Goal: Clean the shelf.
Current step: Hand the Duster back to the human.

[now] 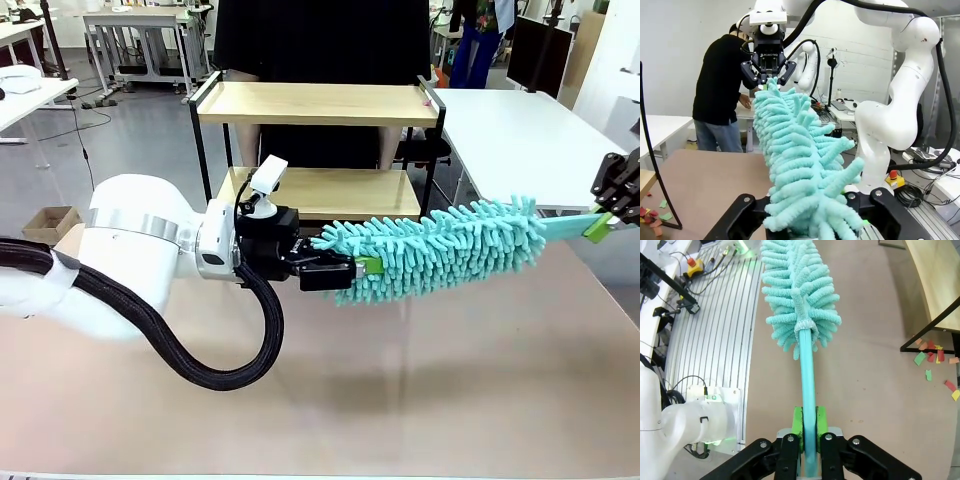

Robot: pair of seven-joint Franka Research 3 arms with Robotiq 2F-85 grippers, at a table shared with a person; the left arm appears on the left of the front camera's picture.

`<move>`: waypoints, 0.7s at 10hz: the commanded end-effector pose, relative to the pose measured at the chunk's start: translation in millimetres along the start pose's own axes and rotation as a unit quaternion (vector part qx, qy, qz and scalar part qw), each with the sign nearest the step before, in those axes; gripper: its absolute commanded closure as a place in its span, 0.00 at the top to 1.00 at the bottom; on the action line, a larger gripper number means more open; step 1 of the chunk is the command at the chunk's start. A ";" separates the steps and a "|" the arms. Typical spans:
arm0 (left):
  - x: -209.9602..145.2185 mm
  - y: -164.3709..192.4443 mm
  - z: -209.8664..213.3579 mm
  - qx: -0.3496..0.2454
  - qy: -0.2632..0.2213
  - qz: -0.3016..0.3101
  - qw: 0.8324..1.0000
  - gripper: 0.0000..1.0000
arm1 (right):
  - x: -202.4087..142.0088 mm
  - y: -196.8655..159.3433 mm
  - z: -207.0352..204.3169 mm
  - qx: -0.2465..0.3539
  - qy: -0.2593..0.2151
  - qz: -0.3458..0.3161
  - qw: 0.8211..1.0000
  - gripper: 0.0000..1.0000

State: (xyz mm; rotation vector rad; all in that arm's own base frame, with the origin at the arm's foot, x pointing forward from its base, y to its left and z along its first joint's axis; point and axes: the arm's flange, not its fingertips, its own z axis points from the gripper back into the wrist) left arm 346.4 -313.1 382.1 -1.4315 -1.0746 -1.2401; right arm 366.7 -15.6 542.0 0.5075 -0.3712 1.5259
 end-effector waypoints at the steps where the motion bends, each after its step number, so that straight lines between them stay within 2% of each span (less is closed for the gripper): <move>1: 6.7 -4.2 -5.9 -0.014 -0.007 -0.013 1.000 0.00 | 3.2 -3.5 2.3 -0.013 -0.010 0.006 1.000 0.13; 2: 9.4 -4.2 -4.0 -0.014 -0.011 -0.014 1.000 0.00 | 3.2 -3.5 2.3 -0.013 -0.010 0.006 1.000 0.13; 3: 11.4 -4.0 1.2 -0.013 0.006 0.022 1.000 0.00 | 3.2 -3.5 2.3 -0.013 -0.010 0.006 1.000 0.13; 4: 2.9 1.4 1.1 0.002 -0.001 -0.003 1.000 0.00 | 3.2 -3.5 2.3 -0.013 -0.010 0.006 1.000 0.13; 5: 2.9 1.4 1.1 0.002 -0.001 -0.003 1.000 0.00 | 3.2 -3.5 2.3 -0.013 -0.010 0.006 1.000 0.13; 6: 2.9 1.4 1.1 0.002 -0.001 -0.003 1.000 0.00 | 1.0 0.0 -0.3 0.000 -0.001 0.001 1.000 0.70; 7: 2.9 1.4 1.1 0.002 -0.001 -0.003 1.000 0.00 | 3.7 -0.1 0.4 -0.002 -0.006 -0.004 1.000 0.71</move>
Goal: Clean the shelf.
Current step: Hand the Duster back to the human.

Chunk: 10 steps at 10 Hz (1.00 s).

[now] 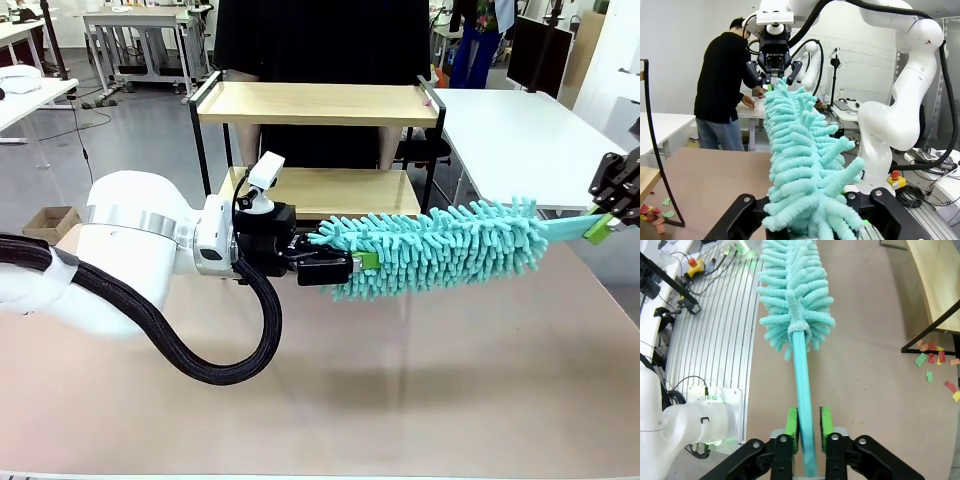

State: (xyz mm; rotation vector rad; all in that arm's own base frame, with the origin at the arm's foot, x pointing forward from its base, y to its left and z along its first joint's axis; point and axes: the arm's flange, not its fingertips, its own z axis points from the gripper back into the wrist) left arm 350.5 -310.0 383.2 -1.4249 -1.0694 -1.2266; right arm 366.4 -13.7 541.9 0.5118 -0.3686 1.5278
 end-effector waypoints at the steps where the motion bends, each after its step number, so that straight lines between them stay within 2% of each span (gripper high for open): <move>1: 1.3 -1.8 -2.6 -0.004 -0.002 -0.008 1.000 0.00 | 4.1 -0.6 2.9 -0.009 -0.004 -0.004 1.000 1.00; 3: 1.3 -1.8 -2.6 -0.004 -0.002 -0.008 1.000 0.00 | 9.1 1.1 15.2 -0.025 -0.029 0.003 0.999 1.00; 4: 1.3 -1.8 -2.6 -0.004 -0.002 -0.008 1.000 0.00 | 10.0 3.9 27.2 -0.037 -0.055 0.004 0.998 0.92; 5: 1.3 -1.8 -2.6 -0.004 -0.002 -0.008 1.000 0.00 | 8.7 7.2 42.4 -0.034 -0.100 0.005 0.994 1.00; 6: 1.3 -1.8 -2.6 -0.004 -0.002 -0.008 1.000 0.00 | 4.7 10.8 59.2 -0.038 -0.156 -0.004 0.987 1.00; 7: 1.3 -1.8 -2.6 -0.004 -0.002 -0.008 1.000 0.00 | -3.0 14.8 76.4 -0.044 -0.215 -0.023 0.975 1.00; 8: 1.3 -1.8 -2.6 -0.004 -0.002 -0.008 1.000 0.00 | -15.2 17.0 93.4 -0.062 -0.280 -0.052 0.957 1.00; 10: 1.3 -1.8 -2.6 -0.004 -0.002 -0.008 1.000 0.00 | -45.0 23.5 115.2 -0.097 -0.373 -0.099 0.917 1.00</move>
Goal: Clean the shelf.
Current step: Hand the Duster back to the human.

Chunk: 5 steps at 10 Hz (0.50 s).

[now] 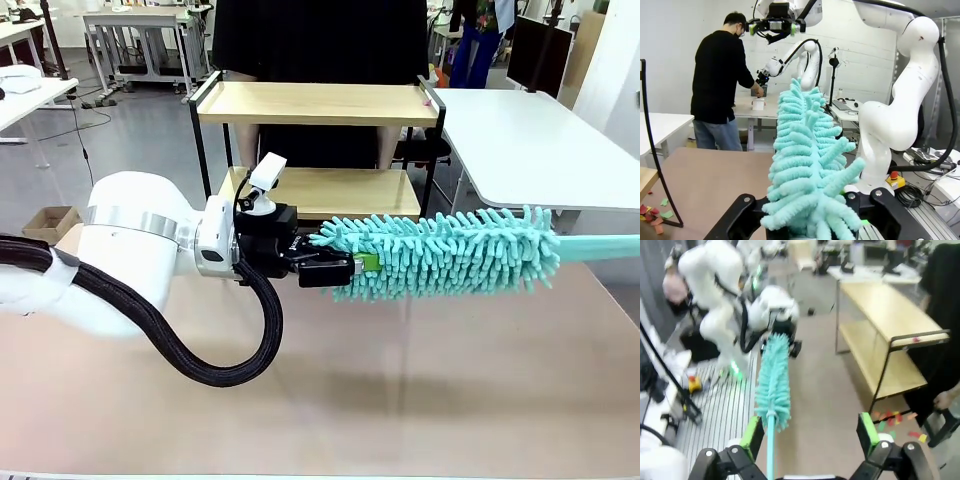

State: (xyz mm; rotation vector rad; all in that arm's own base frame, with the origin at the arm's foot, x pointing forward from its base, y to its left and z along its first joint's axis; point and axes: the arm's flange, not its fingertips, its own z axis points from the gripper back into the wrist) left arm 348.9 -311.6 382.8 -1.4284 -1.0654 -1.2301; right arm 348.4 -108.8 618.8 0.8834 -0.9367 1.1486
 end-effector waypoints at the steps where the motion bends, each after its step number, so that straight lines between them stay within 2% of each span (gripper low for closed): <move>1: 2.0 -0.6 -0.8 -0.001 -0.003 -0.009 1.000 0.00 | -9.2 -1.1 19.3 -0.028 -0.092 -0.033 0.995 1.00; 2: 2.0 -0.6 -0.8 -0.001 -0.003 -0.009 1.000 0.00 | -13.3 3.2 30.4 -0.031 -0.110 -0.032 0.993 1.00; 3: 2.0 -0.6 -0.8 -0.001 -0.003 -0.009 1.000 0.00 | -7.6 -0.9 18.9 -0.019 -0.046 -0.018 0.999 1.00; 4: 0.0 0.0 0.0 0.000 0.000 0.000 1.000 0.19 | -7.6 -0.9 18.9 -0.019 -0.046 -0.018 0.999 1.00; 5: 14.6 -1.5 14.1 0.010 -0.002 -0.014 1.000 0.19 | -7.6 -0.9 18.9 -0.019 -0.046 -0.018 0.999 1.00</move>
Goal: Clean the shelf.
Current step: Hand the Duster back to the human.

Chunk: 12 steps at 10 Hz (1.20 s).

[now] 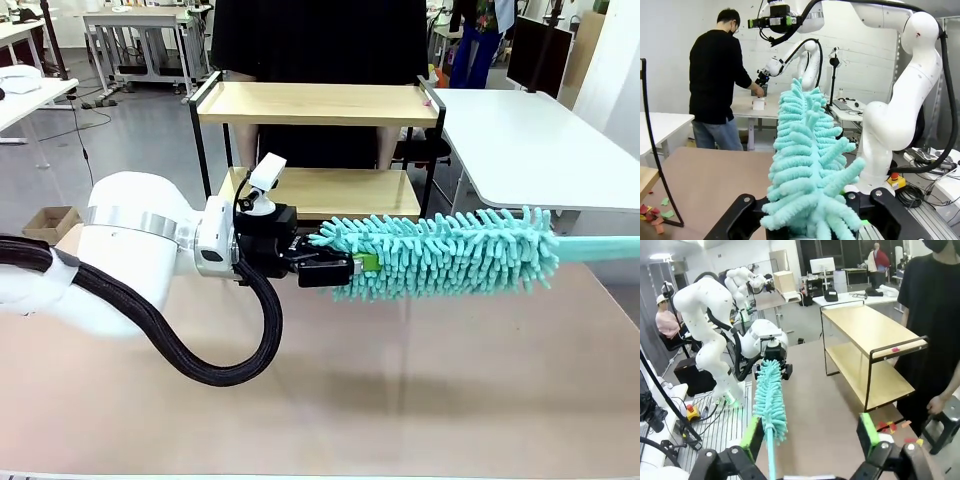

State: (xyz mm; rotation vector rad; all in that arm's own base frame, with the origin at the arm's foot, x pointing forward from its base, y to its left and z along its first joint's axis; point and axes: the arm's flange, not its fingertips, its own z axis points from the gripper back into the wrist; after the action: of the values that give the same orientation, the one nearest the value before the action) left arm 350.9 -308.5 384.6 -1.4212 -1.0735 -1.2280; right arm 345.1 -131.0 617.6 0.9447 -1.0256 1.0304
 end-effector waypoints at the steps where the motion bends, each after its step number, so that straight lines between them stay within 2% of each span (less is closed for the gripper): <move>1: 31.4 -2.2 27.9 0.014 -0.012 -0.021 1.000 0.19 | 1.3 0.3 -1.8 0.004 0.014 0.011 1.000 1.00; 4: 98.9 -6.1 82.8 0.068 -0.027 -0.068 0.995 0.19 | 1.3 0.3 -1.8 0.004 0.014 0.011 1.000 1.00; 8: 192.7 -32.9 182.0 0.202 -0.055 -0.141 0.968 0.19 | 1.3 0.3 -1.8 0.004 0.014 0.011 1.000 1.00; 9: 207.2 -44.2 212.0 0.254 -0.056 -0.149 0.954 0.19 | 1.3 0.3 -1.8 0.004 0.014 0.011 1.000 1.00; 10: 217.5 -60.9 244.7 0.320 -0.051 -0.157 0.933 0.19 | 1.3 0.3 -1.8 0.004 0.014 0.011 1.000 1.00; 11: 221.1 -76.6 269.8 0.370 -0.055 -0.150 0.915 0.19 | 1.3 0.3 -1.8 0.004 0.014 0.011 1.000 1.00; 12: 218.7 -90.5 288.8 0.426 -0.034 -0.142 0.893 0.19 | 1.3 0.3 -1.8 0.004 0.014 0.011 1.000 1.00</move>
State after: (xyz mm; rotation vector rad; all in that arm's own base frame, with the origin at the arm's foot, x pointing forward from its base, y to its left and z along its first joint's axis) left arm 352.8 -0.4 598.2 -0.7111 -1.6693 -0.7978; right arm 346.6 -127.1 617.8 0.9358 -1.0103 1.0383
